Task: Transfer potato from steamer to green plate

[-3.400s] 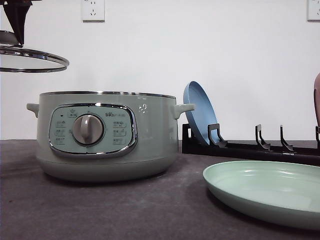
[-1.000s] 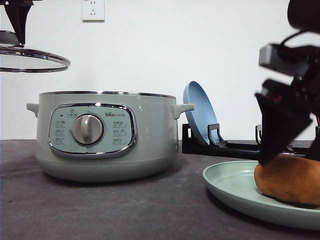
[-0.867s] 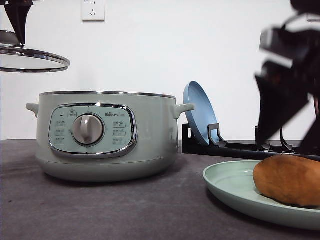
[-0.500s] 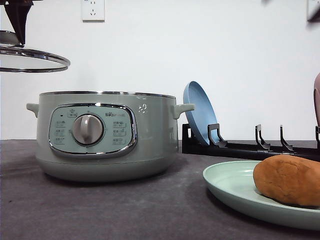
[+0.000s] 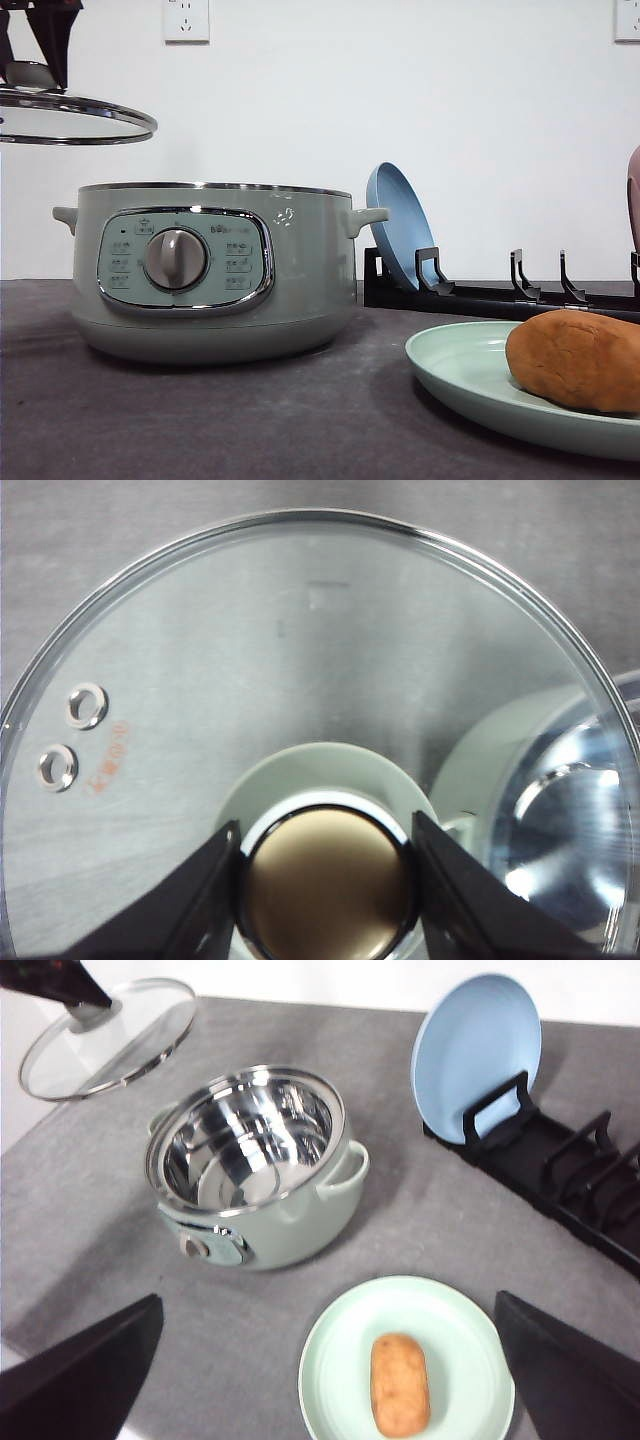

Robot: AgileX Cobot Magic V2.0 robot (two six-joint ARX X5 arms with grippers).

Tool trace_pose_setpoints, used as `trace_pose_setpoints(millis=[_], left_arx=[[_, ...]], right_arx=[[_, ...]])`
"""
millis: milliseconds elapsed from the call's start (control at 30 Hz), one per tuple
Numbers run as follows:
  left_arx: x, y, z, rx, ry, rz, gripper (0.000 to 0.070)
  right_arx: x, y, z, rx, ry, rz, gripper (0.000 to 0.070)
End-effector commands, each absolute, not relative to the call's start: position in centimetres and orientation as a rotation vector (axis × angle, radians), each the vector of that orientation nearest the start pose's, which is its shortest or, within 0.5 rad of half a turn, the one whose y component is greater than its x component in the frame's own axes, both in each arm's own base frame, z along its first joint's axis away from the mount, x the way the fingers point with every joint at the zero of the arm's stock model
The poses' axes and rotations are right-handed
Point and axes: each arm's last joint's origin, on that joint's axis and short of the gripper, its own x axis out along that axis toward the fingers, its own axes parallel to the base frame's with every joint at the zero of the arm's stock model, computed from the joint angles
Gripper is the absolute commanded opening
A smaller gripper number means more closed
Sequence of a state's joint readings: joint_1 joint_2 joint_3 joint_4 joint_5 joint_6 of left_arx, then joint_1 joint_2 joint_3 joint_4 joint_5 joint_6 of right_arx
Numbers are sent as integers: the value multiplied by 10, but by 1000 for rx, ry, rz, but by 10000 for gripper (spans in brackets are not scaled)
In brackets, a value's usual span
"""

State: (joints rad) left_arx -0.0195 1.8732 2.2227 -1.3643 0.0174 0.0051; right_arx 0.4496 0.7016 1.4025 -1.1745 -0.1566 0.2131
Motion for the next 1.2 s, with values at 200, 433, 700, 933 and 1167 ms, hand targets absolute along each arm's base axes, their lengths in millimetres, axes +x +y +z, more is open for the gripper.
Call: trace_pose_setpoints(millis=[200, 433, 700, 933, 1167], left_arx=[[355, -32, 429, 22, 938, -94, 0], [350, -65, 429, 61, 948, -177, 0], [336, -108, 426, 117, 987, -286, 0], [319, -153, 423, 179, 991, -407, 0], [309, -183, 410, 233, 1015, -483, 0]], right_arx=[[40, 24, 437, 131, 527, 548, 684], [40, 24, 437, 144, 531, 544, 684], [40, 24, 437, 144, 531, 544, 684], [40, 24, 437, 143, 529, 541, 684], [40, 24, 437, 143, 530, 541, 683]])
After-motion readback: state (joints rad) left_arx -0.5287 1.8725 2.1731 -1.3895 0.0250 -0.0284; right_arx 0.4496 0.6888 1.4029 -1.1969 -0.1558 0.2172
